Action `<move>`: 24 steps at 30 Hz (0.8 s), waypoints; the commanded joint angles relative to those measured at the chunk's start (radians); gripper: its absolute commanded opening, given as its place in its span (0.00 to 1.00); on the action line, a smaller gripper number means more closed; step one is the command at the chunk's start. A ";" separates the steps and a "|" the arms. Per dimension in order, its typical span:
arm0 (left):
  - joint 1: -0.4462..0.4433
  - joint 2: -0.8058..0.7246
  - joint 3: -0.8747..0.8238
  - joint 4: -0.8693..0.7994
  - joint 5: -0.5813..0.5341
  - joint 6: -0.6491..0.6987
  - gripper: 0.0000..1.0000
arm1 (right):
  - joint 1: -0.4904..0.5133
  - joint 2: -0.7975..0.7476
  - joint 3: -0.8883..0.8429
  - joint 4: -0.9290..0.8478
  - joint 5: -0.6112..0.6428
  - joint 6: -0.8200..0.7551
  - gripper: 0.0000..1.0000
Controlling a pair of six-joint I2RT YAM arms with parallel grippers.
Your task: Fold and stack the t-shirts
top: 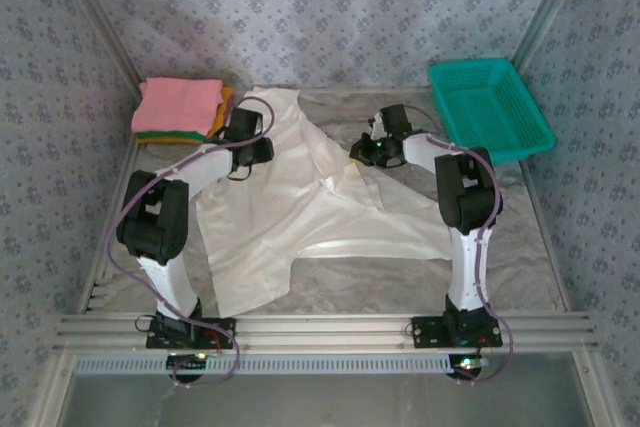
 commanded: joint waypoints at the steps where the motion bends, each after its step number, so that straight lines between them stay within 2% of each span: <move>1: -0.005 -0.028 -0.001 0.012 -0.018 -0.006 0.34 | -0.008 -0.071 0.012 -0.086 0.027 0.018 0.14; 2: -0.005 -0.034 -0.003 0.010 -0.020 -0.004 0.34 | -0.008 -0.084 0.002 -0.090 0.043 0.024 0.23; 5: -0.005 -0.054 -0.010 0.013 -0.028 -0.001 0.34 | 0.003 -0.105 0.004 -0.157 0.105 0.004 0.34; 9: -0.001 -0.061 -0.015 0.012 -0.033 0.005 0.34 | 0.002 -0.063 0.007 -0.169 0.074 0.016 0.38; 14: 0.001 -0.081 -0.034 0.015 -0.036 0.003 0.34 | 0.019 0.011 0.047 -0.154 0.051 0.033 0.37; 18: 0.003 -0.095 -0.039 0.000 -0.049 0.010 0.34 | 0.032 0.040 0.080 -0.119 0.015 0.076 0.20; 21: 0.004 -0.101 -0.047 -0.004 -0.060 0.016 0.34 | 0.037 0.035 0.095 -0.107 0.017 0.079 0.02; 24: 0.006 -0.099 -0.061 0.002 -0.063 0.010 0.34 | 0.040 0.000 0.096 -0.102 0.030 0.066 0.00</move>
